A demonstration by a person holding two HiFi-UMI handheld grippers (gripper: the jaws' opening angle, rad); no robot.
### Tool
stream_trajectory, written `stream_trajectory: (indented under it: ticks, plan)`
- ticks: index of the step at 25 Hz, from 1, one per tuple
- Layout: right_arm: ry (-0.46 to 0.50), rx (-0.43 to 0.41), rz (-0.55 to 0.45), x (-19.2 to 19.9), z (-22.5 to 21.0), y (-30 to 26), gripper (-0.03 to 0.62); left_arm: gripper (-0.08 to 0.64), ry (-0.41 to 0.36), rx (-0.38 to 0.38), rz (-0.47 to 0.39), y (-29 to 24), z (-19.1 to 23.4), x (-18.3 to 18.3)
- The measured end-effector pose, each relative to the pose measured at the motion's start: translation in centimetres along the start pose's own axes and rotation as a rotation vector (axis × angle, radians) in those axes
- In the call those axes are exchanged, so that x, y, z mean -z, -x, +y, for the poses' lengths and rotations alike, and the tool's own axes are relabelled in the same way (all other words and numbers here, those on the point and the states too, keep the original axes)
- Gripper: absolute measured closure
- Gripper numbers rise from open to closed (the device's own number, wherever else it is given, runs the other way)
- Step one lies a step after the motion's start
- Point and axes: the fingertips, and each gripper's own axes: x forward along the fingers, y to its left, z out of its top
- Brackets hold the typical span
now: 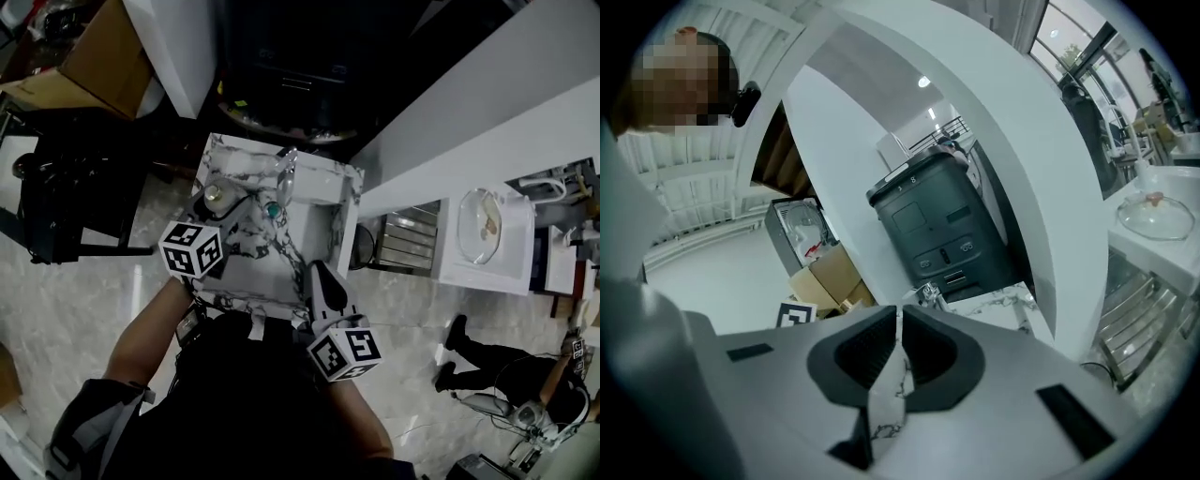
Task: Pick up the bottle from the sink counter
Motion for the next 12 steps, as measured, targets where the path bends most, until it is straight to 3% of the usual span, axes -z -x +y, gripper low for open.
stream_trajectory:
  ticks: [12]
  plan:
    - [0.076, -0.043, -0.025, -3.0, 2.6, -1.5, 0.57, 0.222, 0.098, 0.093, -0.155, 12.1, -7.8, -6.3]
